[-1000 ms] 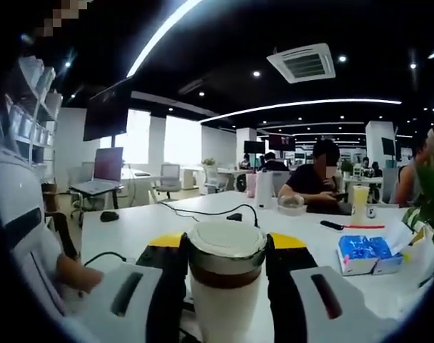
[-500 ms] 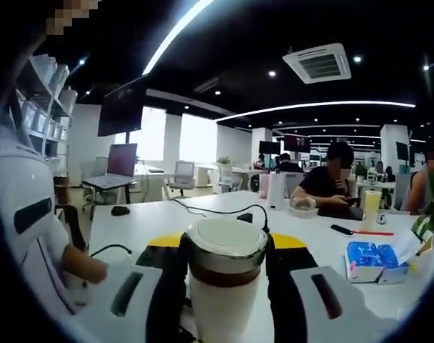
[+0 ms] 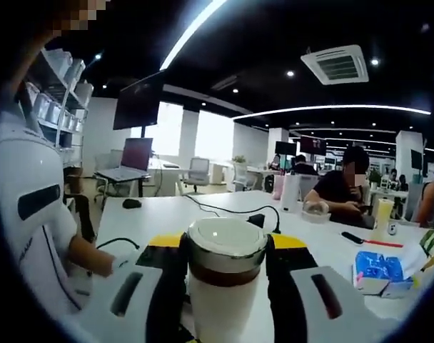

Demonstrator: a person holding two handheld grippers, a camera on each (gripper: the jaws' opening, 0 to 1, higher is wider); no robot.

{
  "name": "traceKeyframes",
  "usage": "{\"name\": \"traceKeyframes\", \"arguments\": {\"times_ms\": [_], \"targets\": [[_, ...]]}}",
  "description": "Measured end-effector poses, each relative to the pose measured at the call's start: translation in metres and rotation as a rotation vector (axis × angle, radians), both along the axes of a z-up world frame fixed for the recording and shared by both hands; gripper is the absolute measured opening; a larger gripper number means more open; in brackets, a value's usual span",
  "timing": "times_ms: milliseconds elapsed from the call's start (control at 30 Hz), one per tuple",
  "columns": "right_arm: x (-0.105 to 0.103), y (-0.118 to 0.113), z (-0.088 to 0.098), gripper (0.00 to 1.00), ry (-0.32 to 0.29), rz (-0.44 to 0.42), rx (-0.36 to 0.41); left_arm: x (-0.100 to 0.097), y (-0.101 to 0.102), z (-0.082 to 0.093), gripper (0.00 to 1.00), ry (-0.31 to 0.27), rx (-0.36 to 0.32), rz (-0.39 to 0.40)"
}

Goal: Grasp the water cup twist off the cup lid place the cup lid on the table

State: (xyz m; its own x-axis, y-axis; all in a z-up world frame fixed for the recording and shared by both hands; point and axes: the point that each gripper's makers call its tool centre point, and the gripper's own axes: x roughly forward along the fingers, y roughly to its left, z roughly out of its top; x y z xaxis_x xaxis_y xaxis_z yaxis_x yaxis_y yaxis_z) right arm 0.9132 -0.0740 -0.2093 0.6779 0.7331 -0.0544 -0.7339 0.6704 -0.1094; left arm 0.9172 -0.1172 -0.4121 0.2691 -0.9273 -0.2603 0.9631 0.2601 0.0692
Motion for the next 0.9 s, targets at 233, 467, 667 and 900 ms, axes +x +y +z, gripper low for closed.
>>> {"name": "traceKeyframes", "arguments": {"times_ms": [233,467,667,900], "targets": [[0.0009,0.0006,-0.0006,0.46,0.005,0.046,0.006,0.0000,0.0000,-0.0005,0.51,0.000,0.001,0.002],[0.0006,-0.0008,-0.0008,0.46,0.001,0.120,0.039,-0.0001,-0.0001,-0.0011,0.51,0.002,0.000,0.001],[0.0001,-0.0013,-0.0013,0.46,0.005,0.175,0.052,-0.0002,-0.0002,-0.0014,0.51,0.003,0.000,0.001],[-0.0003,-0.0008,-0.0013,0.46,0.014,0.208,0.056,0.0003,-0.0005,-0.0015,0.51,0.005,0.001,0.003]]}}
